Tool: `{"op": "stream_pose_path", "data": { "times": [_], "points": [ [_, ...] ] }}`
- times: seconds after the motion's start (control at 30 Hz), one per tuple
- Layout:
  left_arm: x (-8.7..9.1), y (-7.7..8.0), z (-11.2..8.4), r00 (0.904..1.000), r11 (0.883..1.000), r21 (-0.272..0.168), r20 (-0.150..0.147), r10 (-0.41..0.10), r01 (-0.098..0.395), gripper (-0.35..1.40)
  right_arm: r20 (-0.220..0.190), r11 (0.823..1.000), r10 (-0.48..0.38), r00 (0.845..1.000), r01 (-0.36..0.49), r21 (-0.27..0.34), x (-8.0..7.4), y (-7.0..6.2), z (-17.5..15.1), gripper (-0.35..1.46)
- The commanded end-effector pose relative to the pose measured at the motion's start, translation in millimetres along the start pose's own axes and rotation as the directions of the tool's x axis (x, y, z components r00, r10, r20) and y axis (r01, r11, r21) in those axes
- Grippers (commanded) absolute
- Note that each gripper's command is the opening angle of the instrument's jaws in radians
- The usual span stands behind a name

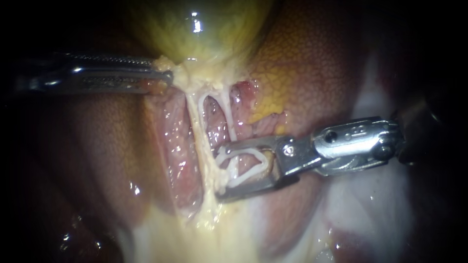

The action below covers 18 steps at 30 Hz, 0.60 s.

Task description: Clipping first clip left tube

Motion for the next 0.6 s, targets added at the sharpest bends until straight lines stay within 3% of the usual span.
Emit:
{"op": "stream_pose_path", "data": {
  "times": [0.03, 0.43, 0.6],
  "points": [
    [0.0, 0.0, 0.0, 1.0, 1.0, -0.001, 0.0, 0.0, 0.0, -0.35, 0.0, 1.0, 0.0, 1.0, 0.0, 0.001, 0.0, 0.1, 0.0, 0.45],
    [0.2, 0.0, 0.3, 1.0, 1.0, -0.002, 0.001, 0.001, -0.001, -0.35, -0.009, 1.0, 0.007, 1.0, -0.007, -0.005, -0.9, 2.8, 0.2, 0.45],
    [0.2, 0.0, 0.3, 1.0, 1.0, -0.002, 0.001, 0.001, -0.001, -0.35, -0.069, 0.998, 0.051, 0.996, -0.049, 0.036, -1.0, 3.7, 0.1, 0.45]
  ]
}}
